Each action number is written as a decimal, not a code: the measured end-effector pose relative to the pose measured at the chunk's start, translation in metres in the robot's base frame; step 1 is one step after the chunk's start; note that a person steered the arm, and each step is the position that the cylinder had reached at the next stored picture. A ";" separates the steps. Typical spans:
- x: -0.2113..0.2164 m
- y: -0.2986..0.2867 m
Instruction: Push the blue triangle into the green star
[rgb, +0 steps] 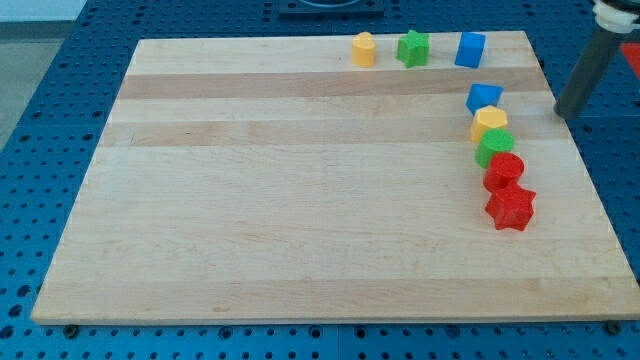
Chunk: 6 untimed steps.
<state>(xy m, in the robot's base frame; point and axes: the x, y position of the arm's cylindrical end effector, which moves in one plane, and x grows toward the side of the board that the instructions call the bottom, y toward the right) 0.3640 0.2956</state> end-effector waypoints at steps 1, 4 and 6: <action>0.000 -0.032; -0.002 -0.109; -0.044 -0.107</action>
<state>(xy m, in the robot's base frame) 0.3200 0.1883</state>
